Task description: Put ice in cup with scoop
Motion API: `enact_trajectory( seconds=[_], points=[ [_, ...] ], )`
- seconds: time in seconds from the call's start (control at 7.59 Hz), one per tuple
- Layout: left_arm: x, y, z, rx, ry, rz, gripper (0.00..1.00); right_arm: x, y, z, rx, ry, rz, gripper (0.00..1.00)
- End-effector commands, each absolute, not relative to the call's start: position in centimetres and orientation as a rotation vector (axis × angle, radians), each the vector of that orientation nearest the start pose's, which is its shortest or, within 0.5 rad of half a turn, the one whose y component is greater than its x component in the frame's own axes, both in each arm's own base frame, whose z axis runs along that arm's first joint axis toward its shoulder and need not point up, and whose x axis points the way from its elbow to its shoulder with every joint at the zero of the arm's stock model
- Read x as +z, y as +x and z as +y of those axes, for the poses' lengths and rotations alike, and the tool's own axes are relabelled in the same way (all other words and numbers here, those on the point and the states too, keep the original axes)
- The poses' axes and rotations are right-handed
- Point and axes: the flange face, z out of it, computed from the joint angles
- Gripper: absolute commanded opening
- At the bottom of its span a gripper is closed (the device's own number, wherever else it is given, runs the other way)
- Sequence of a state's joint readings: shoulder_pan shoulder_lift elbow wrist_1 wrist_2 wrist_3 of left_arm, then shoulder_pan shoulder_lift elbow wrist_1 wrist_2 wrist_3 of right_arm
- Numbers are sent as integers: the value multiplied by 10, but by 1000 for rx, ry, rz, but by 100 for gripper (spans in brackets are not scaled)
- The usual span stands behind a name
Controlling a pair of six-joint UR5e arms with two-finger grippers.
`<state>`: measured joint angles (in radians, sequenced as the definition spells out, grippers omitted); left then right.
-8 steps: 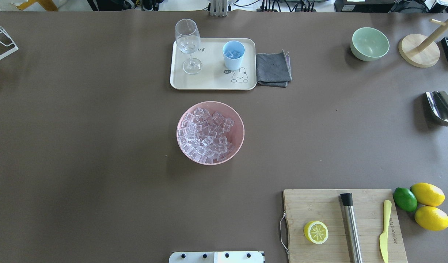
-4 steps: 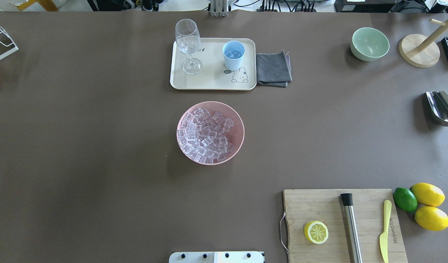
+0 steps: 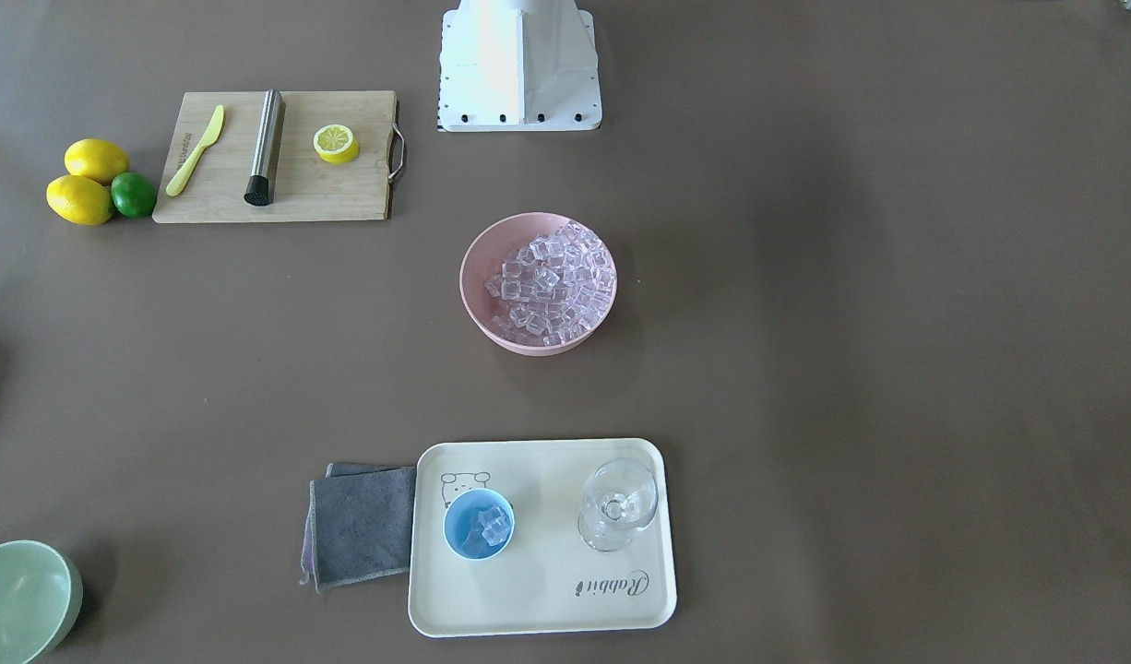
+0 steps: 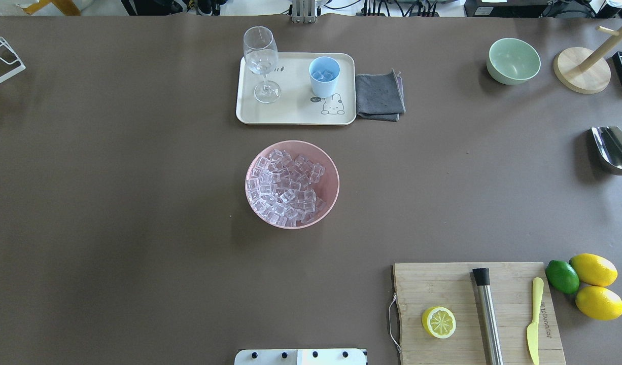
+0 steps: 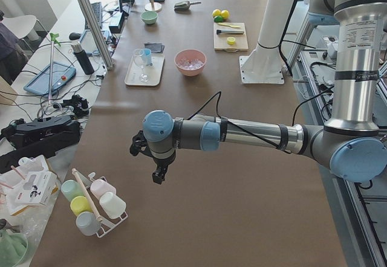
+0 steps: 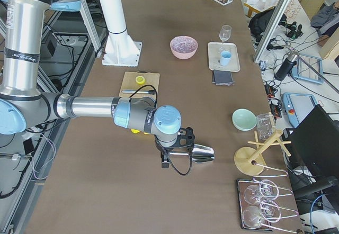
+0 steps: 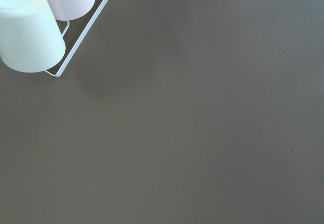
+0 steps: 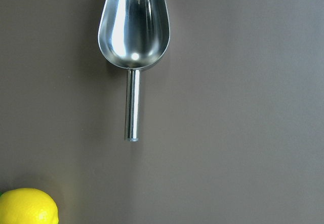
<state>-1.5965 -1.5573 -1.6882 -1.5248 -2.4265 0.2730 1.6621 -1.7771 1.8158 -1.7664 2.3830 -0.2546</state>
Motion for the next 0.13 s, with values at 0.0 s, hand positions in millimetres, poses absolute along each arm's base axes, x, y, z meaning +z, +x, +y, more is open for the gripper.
enact_trajectory(
  seconds=[0.0],
  points=[
    [601,-53,-492,295,177,842,99,646,96,-387,-92,-5,-825,100]
  ],
)
